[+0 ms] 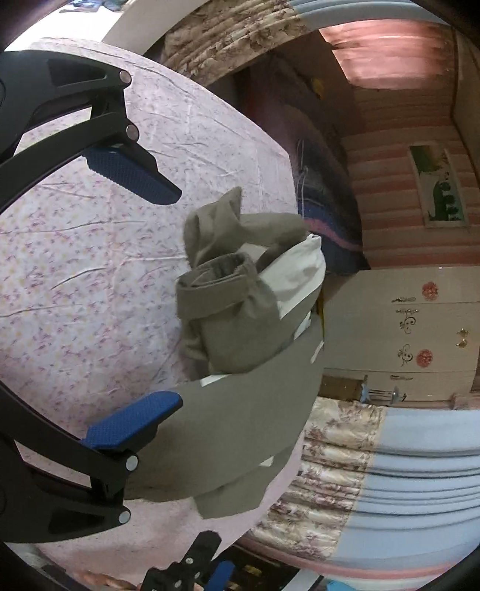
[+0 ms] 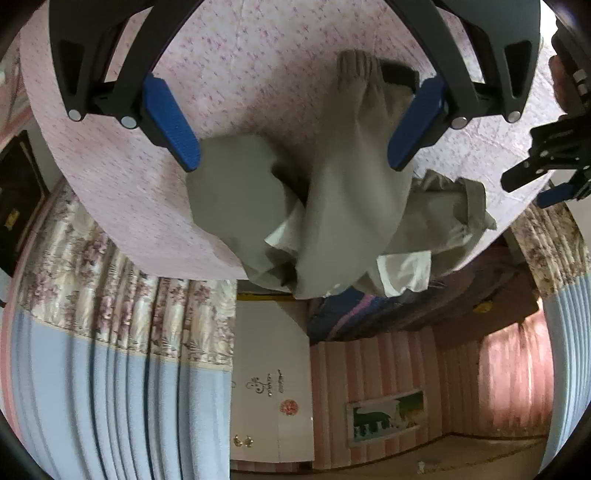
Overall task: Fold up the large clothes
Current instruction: 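Grasp a jacket sleeve cuff with the left tool while the right tool grasps the other sleeve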
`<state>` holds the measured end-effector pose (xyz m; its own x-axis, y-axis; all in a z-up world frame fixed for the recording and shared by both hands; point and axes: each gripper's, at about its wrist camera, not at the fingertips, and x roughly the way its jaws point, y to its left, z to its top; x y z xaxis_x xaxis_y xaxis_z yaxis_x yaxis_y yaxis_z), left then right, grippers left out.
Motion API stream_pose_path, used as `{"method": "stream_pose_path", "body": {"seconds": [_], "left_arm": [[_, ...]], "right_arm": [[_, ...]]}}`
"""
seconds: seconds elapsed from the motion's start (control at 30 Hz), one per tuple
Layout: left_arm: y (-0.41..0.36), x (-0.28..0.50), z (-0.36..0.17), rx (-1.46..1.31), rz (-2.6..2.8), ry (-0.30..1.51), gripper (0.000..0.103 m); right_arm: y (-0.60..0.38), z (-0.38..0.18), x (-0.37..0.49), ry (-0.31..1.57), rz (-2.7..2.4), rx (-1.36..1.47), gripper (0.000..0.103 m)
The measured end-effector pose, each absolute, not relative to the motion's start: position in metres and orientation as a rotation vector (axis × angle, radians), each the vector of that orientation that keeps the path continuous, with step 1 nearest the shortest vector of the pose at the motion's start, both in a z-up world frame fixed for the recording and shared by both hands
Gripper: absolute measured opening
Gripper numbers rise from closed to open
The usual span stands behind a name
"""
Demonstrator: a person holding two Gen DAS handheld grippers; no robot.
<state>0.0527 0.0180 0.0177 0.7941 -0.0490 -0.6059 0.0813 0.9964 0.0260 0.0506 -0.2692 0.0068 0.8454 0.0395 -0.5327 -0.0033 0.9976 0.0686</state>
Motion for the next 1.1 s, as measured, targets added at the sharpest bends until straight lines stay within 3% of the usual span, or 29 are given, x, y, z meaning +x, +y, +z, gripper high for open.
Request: {"method": "stream_pose_path", "body": {"seconds": [0.23,0.27,0.37,0.47,0.53,0.6,0.67,0.7,0.93,1.03,1.1], "left_arm": [[0.03,0.081,0.014,0.073,-0.04,0.655,0.098],[0.031,0.085,0.013,0.064,-0.058,0.658,0.09],[0.032,0.101,0.007,0.043,-0.102,0.692,0.075],[0.03,0.116,-0.002,0.03,-0.138,0.737,0.062],[0.025,0.124,-0.007,0.03,-0.156,0.755,0.062],[0.018,0.129,-0.012,0.045,-0.164,0.767,0.062],[0.011,0.133,-0.017,0.06,-0.171,0.779,0.055],[0.007,0.135,-0.019,0.066,-0.178,0.787,0.049],[0.002,0.14,-0.019,0.098,-0.161,0.792,0.045],[0.002,0.142,-0.02,0.113,-0.157,0.798,0.038],[0.003,0.143,-0.021,0.123,-0.16,0.804,0.033]], "right_arm": [[-0.262,-0.001,0.071,0.604,0.082,0.04,0.101],[-0.262,-0.003,0.073,0.613,0.088,0.041,0.097],[-0.26,-0.013,0.082,0.666,0.126,0.045,0.072],[-0.257,-0.023,0.089,0.714,0.147,0.034,0.068],[-0.255,-0.03,0.093,0.74,0.166,0.032,0.066],[-0.252,-0.036,0.096,0.761,0.182,0.038,0.049],[-0.251,-0.04,0.1,0.782,0.204,0.052,0.043],[-0.251,-0.041,0.101,0.787,0.207,0.053,0.042],[-0.249,-0.044,0.106,0.804,0.23,0.063,0.042],[-0.245,-0.044,0.108,0.813,0.237,0.039,0.042],[-0.243,-0.044,0.109,0.817,0.241,0.021,0.035]]}}
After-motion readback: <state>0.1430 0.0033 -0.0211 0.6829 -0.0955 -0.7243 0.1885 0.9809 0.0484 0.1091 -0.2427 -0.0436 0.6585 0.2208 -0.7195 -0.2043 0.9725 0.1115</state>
